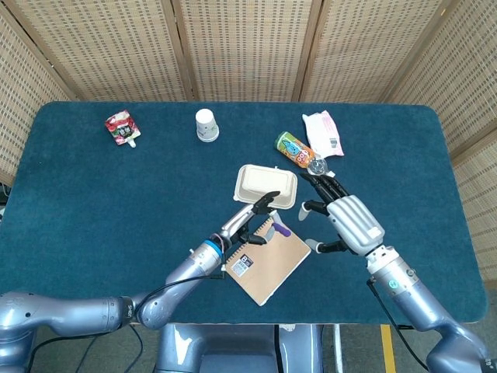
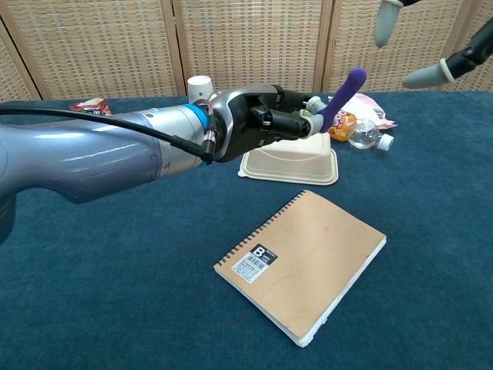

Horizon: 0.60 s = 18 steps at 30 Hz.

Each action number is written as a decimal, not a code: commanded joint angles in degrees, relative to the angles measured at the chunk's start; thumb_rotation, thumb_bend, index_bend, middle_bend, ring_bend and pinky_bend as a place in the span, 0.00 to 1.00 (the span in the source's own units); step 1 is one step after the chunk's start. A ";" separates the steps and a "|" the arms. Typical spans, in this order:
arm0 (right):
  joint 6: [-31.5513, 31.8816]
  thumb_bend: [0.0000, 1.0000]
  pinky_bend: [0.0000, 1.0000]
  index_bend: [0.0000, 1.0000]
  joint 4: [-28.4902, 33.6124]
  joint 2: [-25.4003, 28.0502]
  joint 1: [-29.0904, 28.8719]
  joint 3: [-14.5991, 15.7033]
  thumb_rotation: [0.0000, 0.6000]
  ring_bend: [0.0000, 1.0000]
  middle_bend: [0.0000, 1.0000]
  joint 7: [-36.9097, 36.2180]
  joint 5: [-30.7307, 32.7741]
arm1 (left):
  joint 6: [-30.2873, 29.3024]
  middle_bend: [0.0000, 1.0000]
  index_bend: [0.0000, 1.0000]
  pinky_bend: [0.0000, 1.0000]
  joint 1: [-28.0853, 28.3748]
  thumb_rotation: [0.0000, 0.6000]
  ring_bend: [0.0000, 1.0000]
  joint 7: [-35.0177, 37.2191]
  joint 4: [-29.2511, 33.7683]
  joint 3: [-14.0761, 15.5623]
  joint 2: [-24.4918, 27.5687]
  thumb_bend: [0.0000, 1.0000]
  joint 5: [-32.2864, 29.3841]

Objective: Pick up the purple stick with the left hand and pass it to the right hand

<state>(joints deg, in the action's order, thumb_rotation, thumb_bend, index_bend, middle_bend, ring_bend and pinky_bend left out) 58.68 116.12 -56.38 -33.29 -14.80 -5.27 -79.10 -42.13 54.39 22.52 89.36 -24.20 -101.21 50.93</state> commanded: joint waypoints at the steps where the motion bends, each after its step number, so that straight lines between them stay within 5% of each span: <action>1: -0.50 0.35 0.00 0.49 0.49 -0.85 -0.73 0.08 1.00 0.00 0.00 1.44 0.82 | -0.17 0.00 0.72 0.00 0.14 1.00 0.00 -0.09 -0.34 -0.25 -0.48 0.58 -0.44; 18: -0.27 0.38 0.00 0.54 -1.00 -5.70 -3.22 0.14 1.00 0.00 0.02 6.87 5.14 | 0.42 0.00 0.71 0.00 0.02 1.00 0.00 -0.40 -0.82 -0.51 -1.28 0.58 -1.40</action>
<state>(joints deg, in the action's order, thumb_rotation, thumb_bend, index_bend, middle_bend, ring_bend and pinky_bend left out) 58.32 115.20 -61.96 -36.41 -14.69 1.32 -74.08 -41.71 54.41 22.12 88.54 -24.71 -102.49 49.52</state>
